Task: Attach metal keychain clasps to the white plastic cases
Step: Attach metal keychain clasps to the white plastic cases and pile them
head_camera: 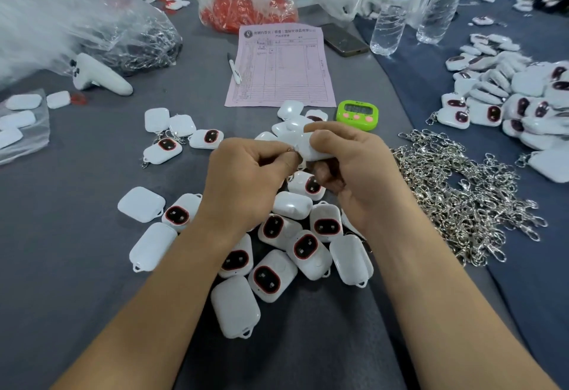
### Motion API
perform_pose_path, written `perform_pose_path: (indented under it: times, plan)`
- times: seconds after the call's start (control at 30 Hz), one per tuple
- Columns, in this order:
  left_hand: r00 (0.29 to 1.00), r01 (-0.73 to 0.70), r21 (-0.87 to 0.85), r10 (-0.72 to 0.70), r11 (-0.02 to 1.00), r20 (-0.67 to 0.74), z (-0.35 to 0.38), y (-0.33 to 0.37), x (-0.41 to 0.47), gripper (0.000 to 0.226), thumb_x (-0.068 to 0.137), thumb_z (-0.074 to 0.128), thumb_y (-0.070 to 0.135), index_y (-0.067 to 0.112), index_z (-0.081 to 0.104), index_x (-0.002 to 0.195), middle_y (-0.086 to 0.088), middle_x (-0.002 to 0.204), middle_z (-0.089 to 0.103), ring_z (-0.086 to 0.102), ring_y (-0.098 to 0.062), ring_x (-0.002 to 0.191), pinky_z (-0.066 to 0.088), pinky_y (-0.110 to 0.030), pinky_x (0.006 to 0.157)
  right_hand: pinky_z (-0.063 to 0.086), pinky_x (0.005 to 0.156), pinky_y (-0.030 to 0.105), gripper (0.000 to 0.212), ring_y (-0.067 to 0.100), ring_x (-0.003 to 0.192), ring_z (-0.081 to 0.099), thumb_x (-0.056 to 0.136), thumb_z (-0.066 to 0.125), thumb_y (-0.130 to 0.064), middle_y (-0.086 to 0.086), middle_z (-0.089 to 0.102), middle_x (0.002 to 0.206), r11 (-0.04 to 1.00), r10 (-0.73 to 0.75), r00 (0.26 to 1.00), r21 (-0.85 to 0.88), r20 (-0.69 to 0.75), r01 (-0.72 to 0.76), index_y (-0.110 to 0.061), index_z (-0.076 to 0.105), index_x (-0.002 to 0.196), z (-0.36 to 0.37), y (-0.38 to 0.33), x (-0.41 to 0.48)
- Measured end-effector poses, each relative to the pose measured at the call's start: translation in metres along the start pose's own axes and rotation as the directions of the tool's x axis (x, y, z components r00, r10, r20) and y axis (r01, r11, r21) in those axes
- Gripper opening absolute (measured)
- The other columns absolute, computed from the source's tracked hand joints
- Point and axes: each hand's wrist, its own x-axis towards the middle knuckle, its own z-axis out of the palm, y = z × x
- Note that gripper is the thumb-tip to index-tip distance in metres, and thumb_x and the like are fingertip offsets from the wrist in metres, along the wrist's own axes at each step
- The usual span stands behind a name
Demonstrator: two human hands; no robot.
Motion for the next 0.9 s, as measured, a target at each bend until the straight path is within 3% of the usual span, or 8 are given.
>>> perform_pose_path:
  times: [0.13,0.2,0.27,0.33,0.47,0.6,0.77,0.9]
  plan:
    - [0.956,-0.277,0.622,0.274,0.732,0.103,0.001,-0.002,-0.005,0.021,0.086,0.069,0.017,0.011,0.069,0.066,-0.006,0.059,0.059,0.052,-0.028,0.057,0.039,-0.033,0.054,0.047,0.051,0.028,0.013,0.014,0.044,0.051,0.082,0.072,-0.006,-0.002,0.065,0.058,0.914,-0.230,0.968,-0.365,-0.103,0.178,-0.018,0.073,0.086,0.009,0.009,-0.003]
    - [0.934,-0.312,0.762,0.331,0.567,0.137,0.003,0.000,-0.006,0.016,0.071,0.075,0.008,0.008,0.064,0.058,-0.013,0.055,0.059,0.052,-0.033,0.049,0.032,-0.030,0.052,0.045,0.056,0.018,0.014,0.007,0.049,0.056,0.079,0.076,-0.015,-0.007,0.066,0.059,0.719,-0.409,0.912,-0.624,-0.026,0.305,-0.026,0.072,0.085,0.015,0.014,-0.008]
    - [0.915,-0.315,0.768,0.394,0.558,0.089,0.003,0.001,-0.008,0.019,0.069,0.075,0.007,0.009,0.061,0.056,-0.011,0.052,0.056,0.048,-0.030,0.045,0.026,-0.028,0.054,0.041,0.052,0.011,0.011,0.005,0.052,0.058,0.079,0.075,-0.020,-0.009,0.065,0.059,0.636,-0.481,0.876,-0.682,0.015,0.361,-0.028,0.071,0.087,0.018,0.015,-0.011]
    - [0.925,-0.287,0.642,0.381,0.711,-0.008,0.003,-0.003,-0.008,0.017,0.084,0.068,0.019,0.014,0.068,0.068,-0.003,0.060,0.060,0.050,-0.024,0.054,0.031,-0.030,0.054,0.043,0.046,0.018,0.009,0.007,0.043,0.054,0.082,0.073,-0.016,-0.005,0.064,0.056,0.796,-0.408,0.911,-0.511,-0.059,0.324,-0.024,0.071,0.086,0.017,0.010,-0.008]
    - [0.997,-0.021,0.027,0.023,0.999,-0.069,0.001,-0.005,0.000,0.015,0.089,0.070,0.029,0.035,0.076,0.076,0.013,0.061,0.066,0.057,-0.003,0.056,0.043,-0.013,0.055,0.034,0.038,0.020,0.010,0.015,0.041,0.046,0.095,0.061,-0.006,0.006,0.058,0.057,0.998,-0.048,0.996,-0.047,-0.078,0.044,-0.010,0.070,0.091,0.007,0.002,0.001]
    - [0.989,0.149,-0.300,-0.142,0.942,0.045,0.002,-0.002,0.005,0.019,0.091,0.071,0.020,0.029,0.082,0.078,0.009,0.053,0.057,0.047,-0.005,0.050,0.044,-0.016,0.052,0.031,0.036,0.017,0.014,0.011,0.042,0.044,0.100,0.056,-0.007,0.007,0.062,0.064,0.979,0.102,0.994,0.174,0.042,-0.107,-0.006,0.069,0.095,0.000,-0.001,0.003]
    - [0.930,0.342,-0.356,-0.259,0.870,0.260,-0.005,-0.005,0.008,0.030,0.084,0.062,0.036,0.014,0.076,0.070,0.000,0.049,0.043,0.032,-0.015,0.050,0.026,-0.026,0.052,0.031,0.038,0.016,0.015,0.011,0.042,0.046,0.101,0.055,-0.008,0.008,0.060,0.063,0.981,0.087,0.992,0.168,0.093,-0.102,-0.009,0.070,0.099,-0.003,-0.001,0.003]
    - [0.931,0.365,-0.394,-0.327,0.843,0.163,-0.003,-0.001,0.006,0.028,0.081,0.061,0.035,0.014,0.074,0.066,0.000,0.047,0.041,0.032,-0.015,0.047,0.024,-0.027,0.050,0.033,0.039,0.017,0.016,0.012,0.042,0.046,0.102,0.055,-0.010,0.007,0.061,0.062,0.981,0.095,0.989,0.159,0.109,-0.112,-0.010,0.070,0.103,-0.001,0.000,0.003]
